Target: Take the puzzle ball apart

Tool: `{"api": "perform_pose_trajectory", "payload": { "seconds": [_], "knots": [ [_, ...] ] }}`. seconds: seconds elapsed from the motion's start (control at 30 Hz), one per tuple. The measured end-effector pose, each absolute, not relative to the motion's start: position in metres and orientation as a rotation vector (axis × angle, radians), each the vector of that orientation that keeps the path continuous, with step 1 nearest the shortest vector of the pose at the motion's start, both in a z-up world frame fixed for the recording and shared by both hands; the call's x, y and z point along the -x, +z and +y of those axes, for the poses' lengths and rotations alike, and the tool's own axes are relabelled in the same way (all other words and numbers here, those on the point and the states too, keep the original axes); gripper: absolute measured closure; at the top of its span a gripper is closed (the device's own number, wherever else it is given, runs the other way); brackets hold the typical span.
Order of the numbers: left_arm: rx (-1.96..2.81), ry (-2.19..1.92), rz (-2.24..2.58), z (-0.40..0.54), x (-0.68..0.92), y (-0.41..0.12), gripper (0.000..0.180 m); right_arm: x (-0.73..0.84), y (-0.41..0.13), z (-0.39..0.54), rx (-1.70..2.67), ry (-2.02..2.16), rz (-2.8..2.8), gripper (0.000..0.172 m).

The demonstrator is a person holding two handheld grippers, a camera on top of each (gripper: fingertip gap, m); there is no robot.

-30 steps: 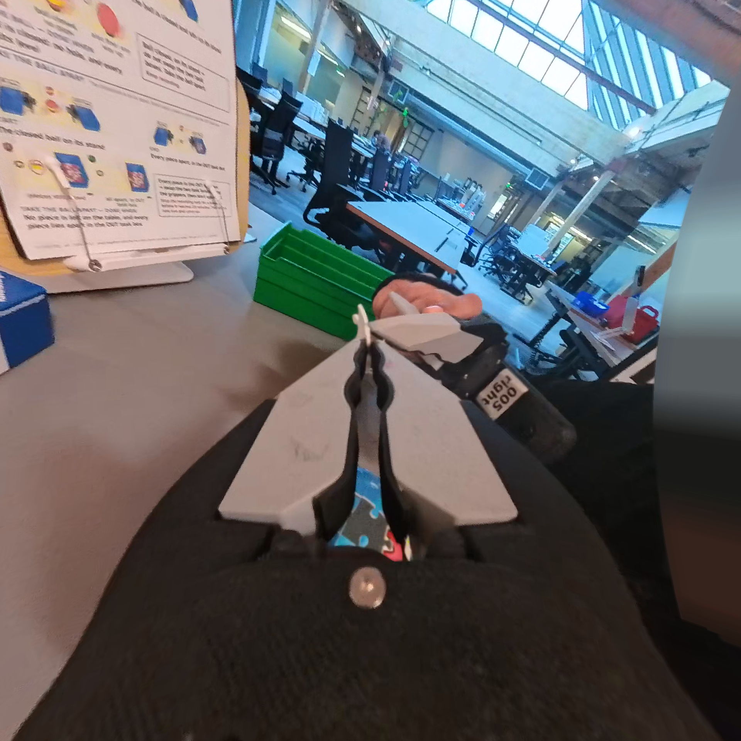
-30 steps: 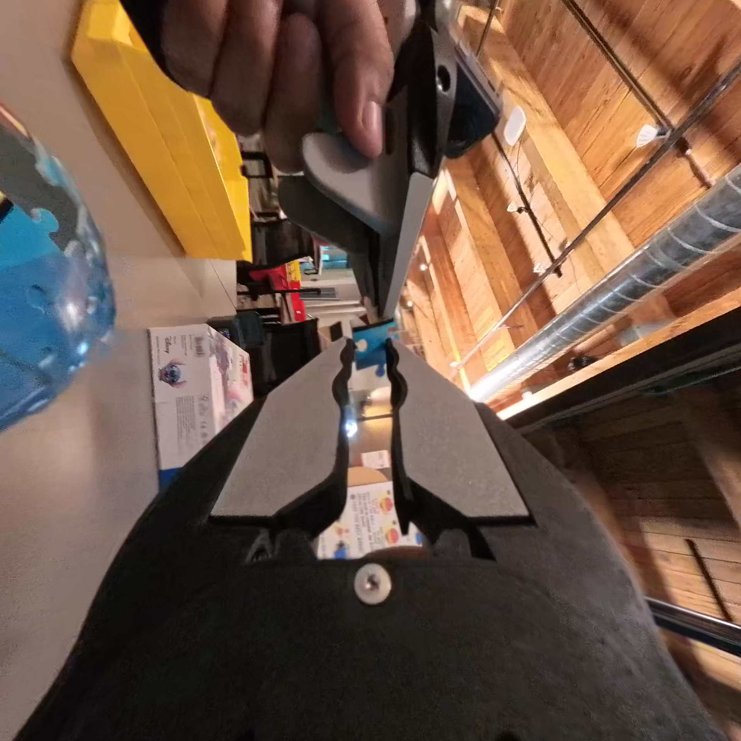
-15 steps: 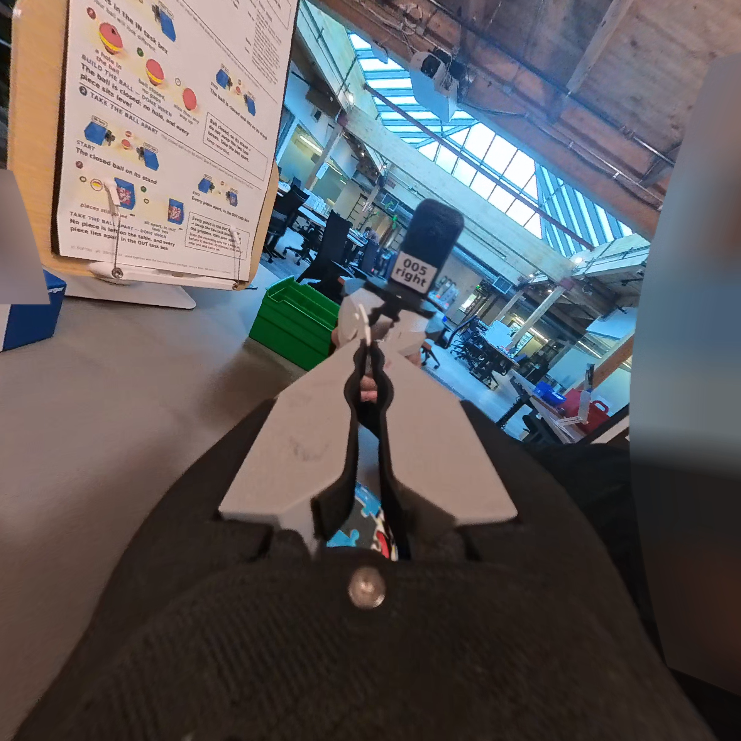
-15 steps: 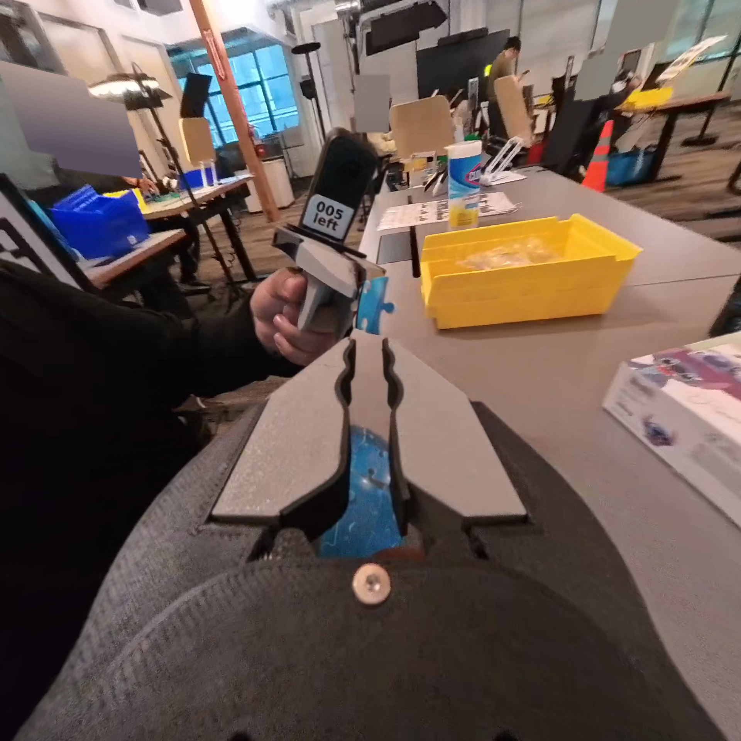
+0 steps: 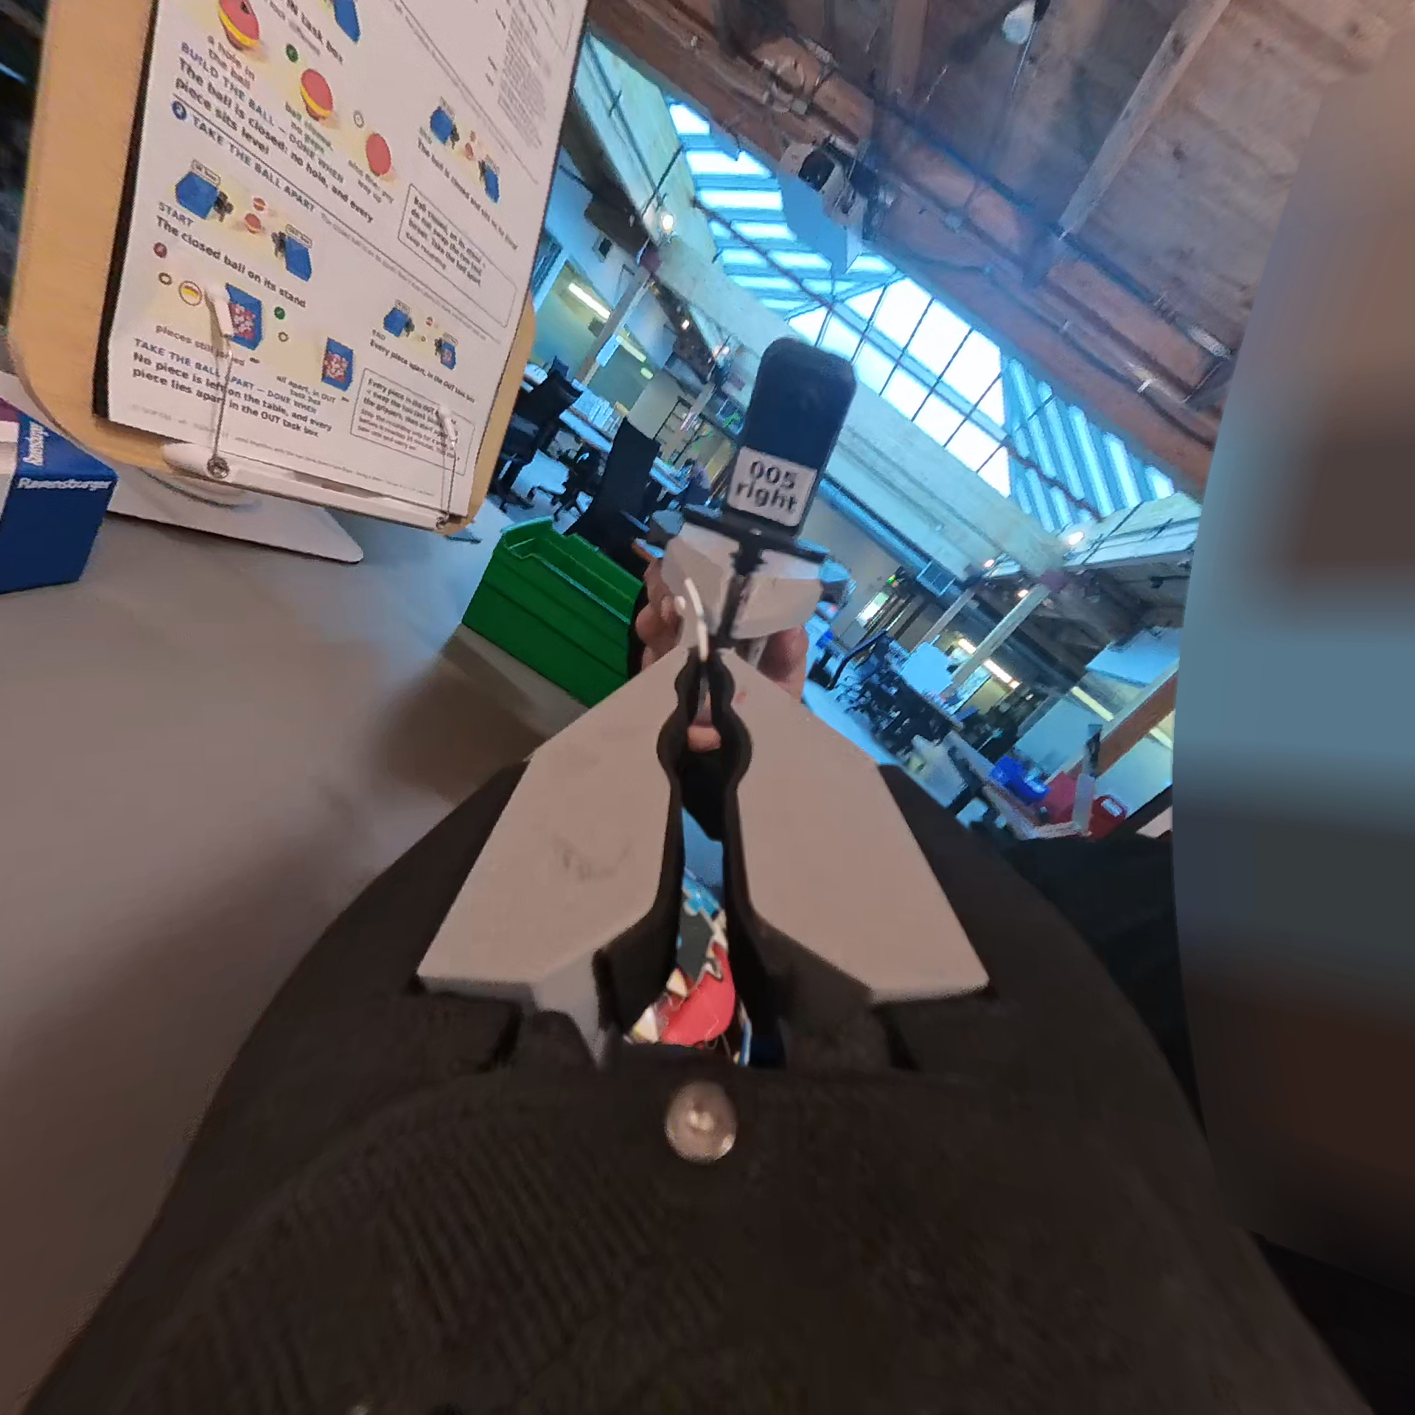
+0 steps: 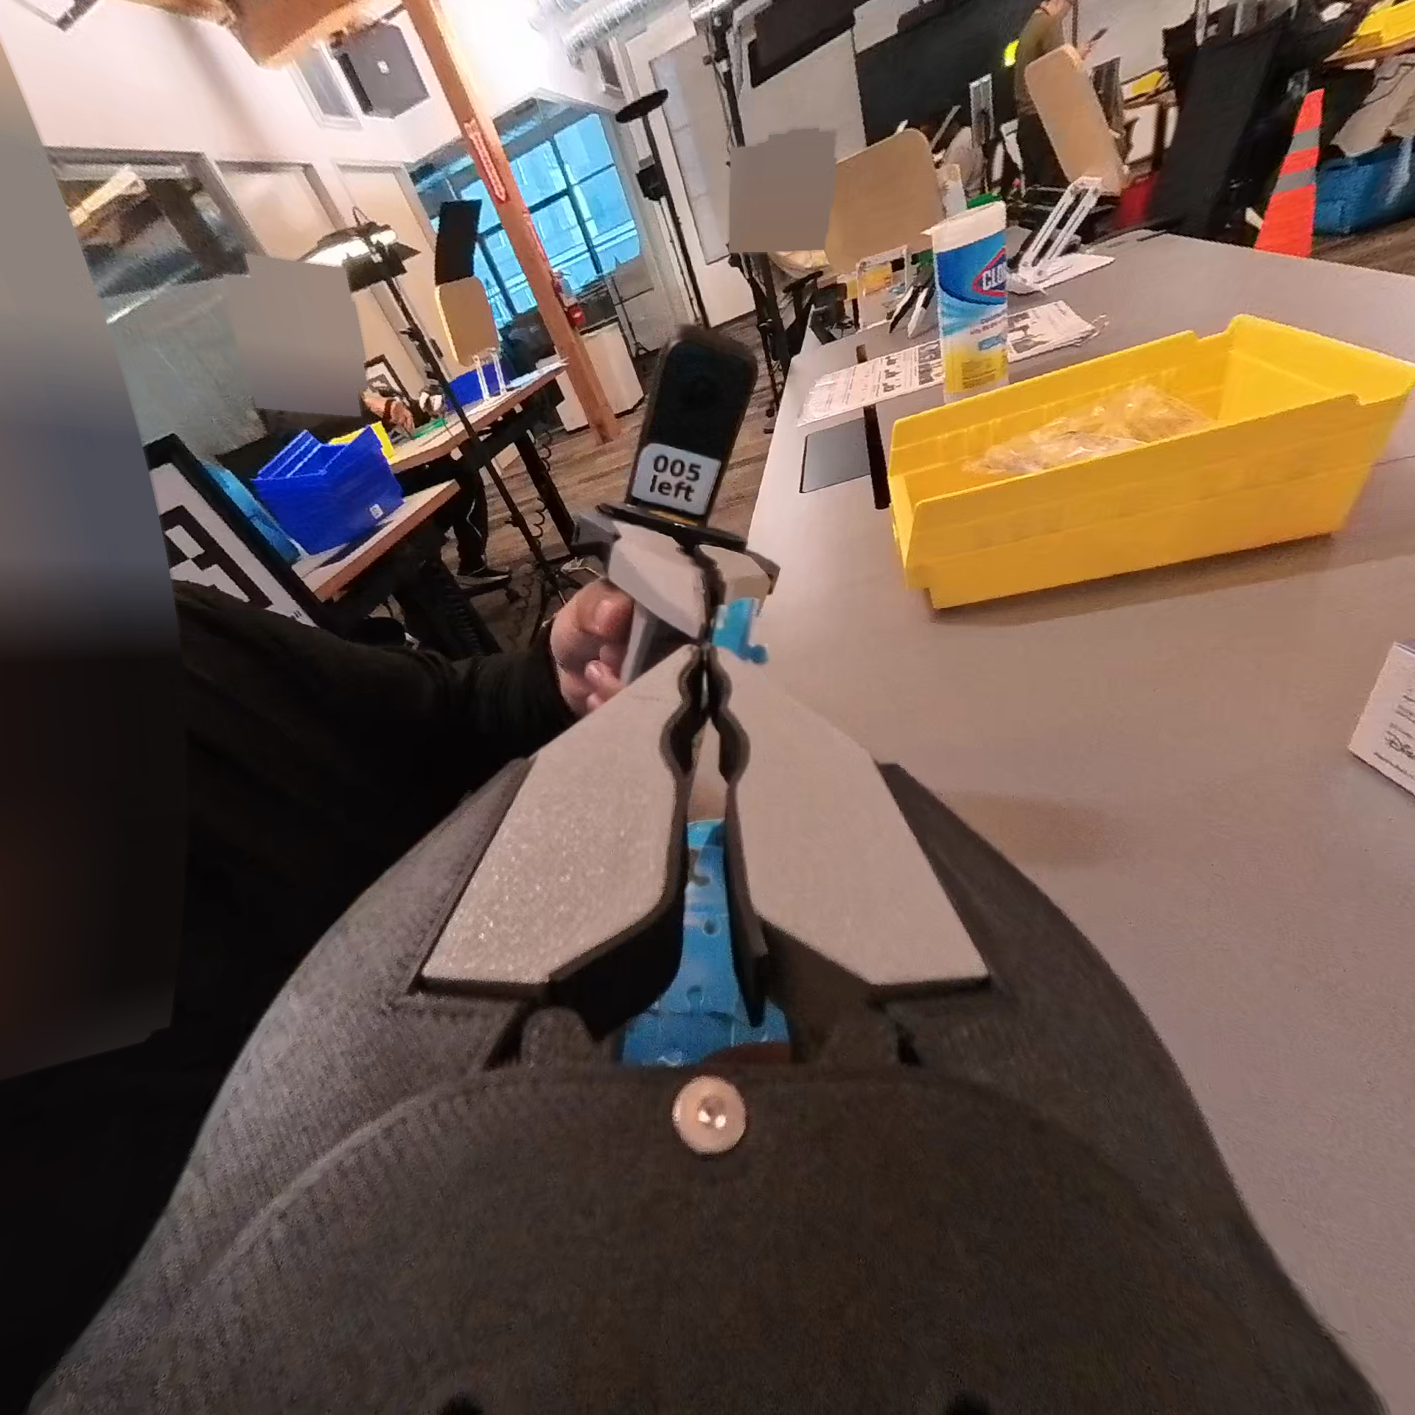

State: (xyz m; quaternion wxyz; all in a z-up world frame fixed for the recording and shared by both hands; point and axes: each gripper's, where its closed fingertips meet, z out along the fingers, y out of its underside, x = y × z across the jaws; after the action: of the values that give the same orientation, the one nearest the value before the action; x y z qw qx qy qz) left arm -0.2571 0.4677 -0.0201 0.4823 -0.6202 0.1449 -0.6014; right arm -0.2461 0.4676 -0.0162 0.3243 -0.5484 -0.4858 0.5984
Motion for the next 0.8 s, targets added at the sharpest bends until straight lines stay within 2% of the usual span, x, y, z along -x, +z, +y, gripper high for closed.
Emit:
{"api": "perform_pose_trajectory", "payload": {
  "seconds": [0.1,0.2,0.37,0.43,0.47,0.57,0.8],
  "knots": [
    [1.49,-1.495,0.322,0.469,0.261,-0.02,0.18,0.245,-0.014,0.469,1.454,1.65,-1.231,0.16],
    [1.493,-1.499,0.324,0.467,0.259,-0.02,0.18,0.25,-0.013,0.47,1.473,1.662,-1.221,0.168],
    [1.472,-1.504,0.307,0.465,0.262,-0.017,0.18,0.249,-0.01,0.476,1.491,1.639,-1.197,0.172],
    [1.466,-1.5,0.3,0.463,0.263,-0.017,0.18,0.249,-0.013,0.48,1.515,1.632,-1.182,0.159],
    [1.461,-1.504,0.297,0.462,0.263,-0.016,0.18,0.25,-0.014,0.479,1.524,1.633,-1.189,0.158],
    [1.461,-1.514,0.298,0.46,0.259,-0.018,0.18,0.253,-0.016,0.472,1.518,1.654,-1.219,0.168],
    [1.485,-1.539,0.344,0.447,0.252,-0.02,0.179,0.246,-0.01,0.455,1.533,1.81,-1.283,0.172]
  ]
}}
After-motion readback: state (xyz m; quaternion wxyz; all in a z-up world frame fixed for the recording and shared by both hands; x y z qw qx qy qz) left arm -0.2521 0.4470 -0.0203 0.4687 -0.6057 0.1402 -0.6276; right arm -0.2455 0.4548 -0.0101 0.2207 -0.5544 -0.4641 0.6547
